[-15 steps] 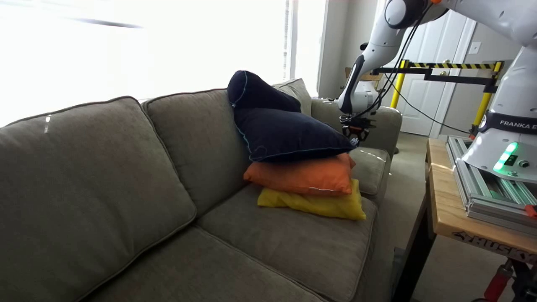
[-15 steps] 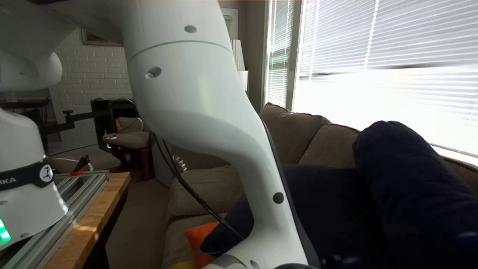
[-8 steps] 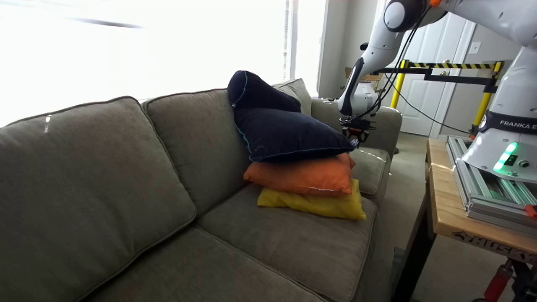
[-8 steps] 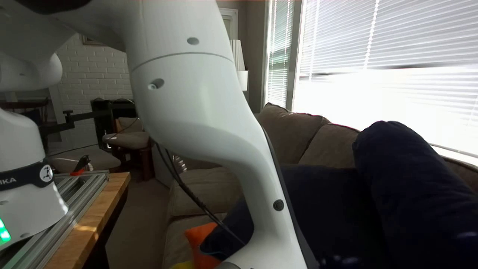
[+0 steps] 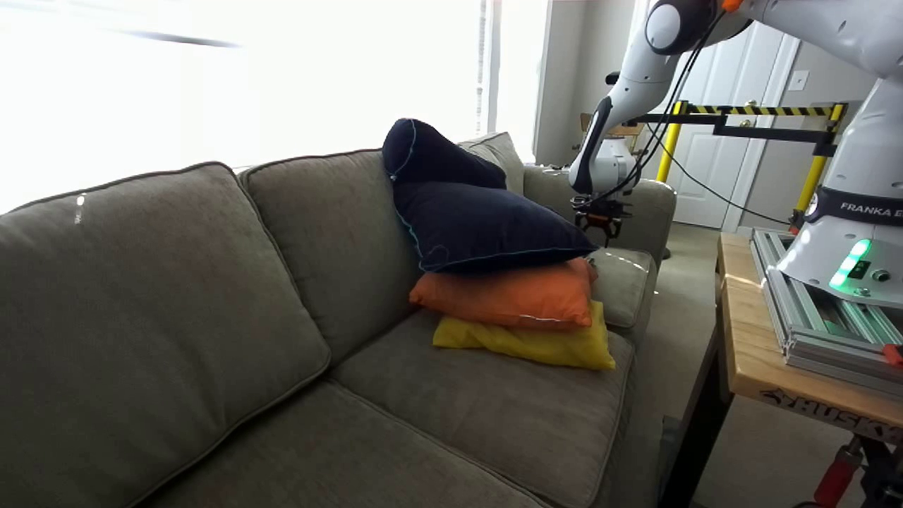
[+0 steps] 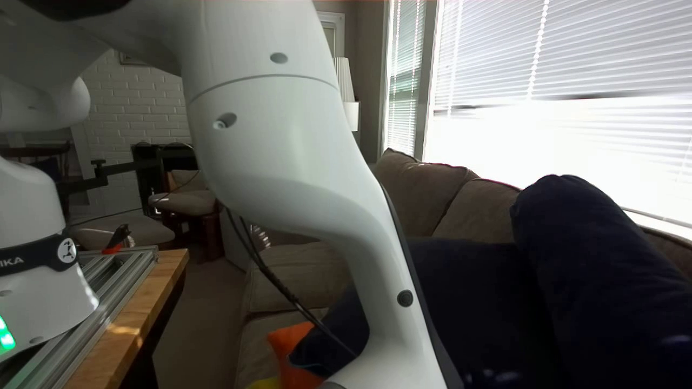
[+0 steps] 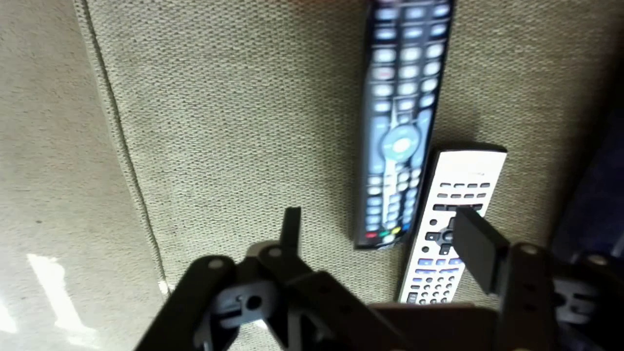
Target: Remove the black remote from the blue pillow and put it on the sofa
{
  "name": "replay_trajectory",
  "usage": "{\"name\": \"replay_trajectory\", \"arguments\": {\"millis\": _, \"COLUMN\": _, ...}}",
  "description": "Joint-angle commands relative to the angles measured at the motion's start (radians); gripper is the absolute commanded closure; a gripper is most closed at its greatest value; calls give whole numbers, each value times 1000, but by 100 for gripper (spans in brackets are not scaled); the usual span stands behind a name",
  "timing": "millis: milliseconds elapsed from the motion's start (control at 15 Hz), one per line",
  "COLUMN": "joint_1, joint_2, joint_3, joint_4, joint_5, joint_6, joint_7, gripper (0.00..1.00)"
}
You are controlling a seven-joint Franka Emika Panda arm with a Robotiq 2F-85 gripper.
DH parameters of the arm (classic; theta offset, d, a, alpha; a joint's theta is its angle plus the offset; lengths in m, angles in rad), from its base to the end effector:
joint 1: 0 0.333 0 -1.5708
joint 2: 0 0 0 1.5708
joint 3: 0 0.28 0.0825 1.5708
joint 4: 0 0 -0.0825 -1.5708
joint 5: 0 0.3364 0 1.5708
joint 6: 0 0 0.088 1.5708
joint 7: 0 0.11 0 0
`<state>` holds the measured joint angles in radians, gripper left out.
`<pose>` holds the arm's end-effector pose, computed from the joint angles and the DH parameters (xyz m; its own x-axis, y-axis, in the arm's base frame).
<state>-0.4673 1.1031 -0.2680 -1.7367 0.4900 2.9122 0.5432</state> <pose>0.4047 -0.4018 0.0081 -0.0242 -0.9852 0.1697 -0.9995 0.0202 -0.0251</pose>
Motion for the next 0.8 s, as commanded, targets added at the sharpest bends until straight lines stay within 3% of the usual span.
{"name": "replay_trajectory", "arguments": {"millis": 0, "joint_1": -1, "joint_2": 26, "joint_3": -9, "joint_4": 40, "joint_5": 9, "joint_6": -7, "joint_7": 5, "gripper": 0}}
{"name": "replay_trajectory", "arguments": {"millis": 733, "joint_1": 11, "joint_2": -48, "joint_3": 13, "joint_4": 12, "joint_5": 18, "joint_6": -19, "joint_7": 2, "gripper": 0}}
